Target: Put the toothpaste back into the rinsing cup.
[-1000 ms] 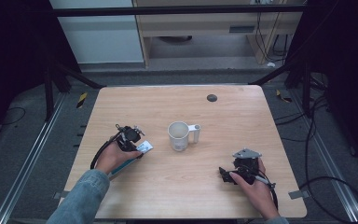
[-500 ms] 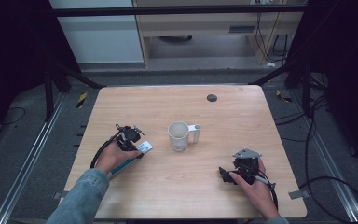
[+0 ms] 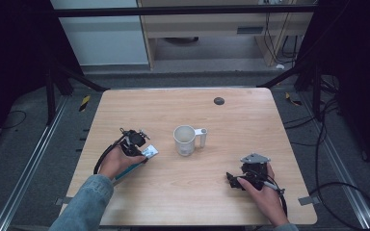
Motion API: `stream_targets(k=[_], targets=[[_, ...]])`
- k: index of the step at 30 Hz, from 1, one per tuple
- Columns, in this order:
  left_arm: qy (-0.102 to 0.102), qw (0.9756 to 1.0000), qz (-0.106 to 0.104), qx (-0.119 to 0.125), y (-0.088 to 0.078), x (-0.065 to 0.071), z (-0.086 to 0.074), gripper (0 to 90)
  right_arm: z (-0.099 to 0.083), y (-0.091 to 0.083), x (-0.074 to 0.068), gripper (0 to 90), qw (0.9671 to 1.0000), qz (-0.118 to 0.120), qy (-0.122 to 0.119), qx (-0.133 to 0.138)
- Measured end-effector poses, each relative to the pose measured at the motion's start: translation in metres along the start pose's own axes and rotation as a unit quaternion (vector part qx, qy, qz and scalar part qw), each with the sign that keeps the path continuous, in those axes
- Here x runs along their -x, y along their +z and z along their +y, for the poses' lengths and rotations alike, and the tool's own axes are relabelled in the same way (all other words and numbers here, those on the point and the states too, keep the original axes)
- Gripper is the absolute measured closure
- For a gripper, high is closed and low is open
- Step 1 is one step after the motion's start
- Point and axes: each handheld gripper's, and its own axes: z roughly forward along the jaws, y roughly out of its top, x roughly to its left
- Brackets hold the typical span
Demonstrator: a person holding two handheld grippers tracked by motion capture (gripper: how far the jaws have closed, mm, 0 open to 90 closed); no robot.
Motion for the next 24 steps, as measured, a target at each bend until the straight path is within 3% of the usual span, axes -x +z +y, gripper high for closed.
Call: stream_targets(k=[5,8,12,17,24], targets=[[-0.001,1.0000,0.001,0.000,-0.003,0.001,-0.001,65.1,0.000,0.000,0.000,0.6,1.0000,0.000,-0.001,0.000],[-0.005,1.0000,-0.001,0.006,-0.007,0.000,-0.001,75.2,0.000,0.000,0.000,0.6,1.0000,0.000,-0.001,0.000],[-0.001,1.0000,0.002,0.000,-0.012,0.001,-0.004,76.8,0.000,0.000,0.000,0.6,1.0000,0.000,0.000,0.000],[-0.004,0.9994,0.007,0.033,-0.029,0.003,-0.006,77.6,0.000,0.000,0.000,0.6,1.0000,0.000,-0.001,0.000],[-0.001,0.9984,0.013,0.055,-0.047,0.008,0.001,78.0,0.000,0.000,0.000,0.6,1.0000,0.000,-0.001,0.000]])
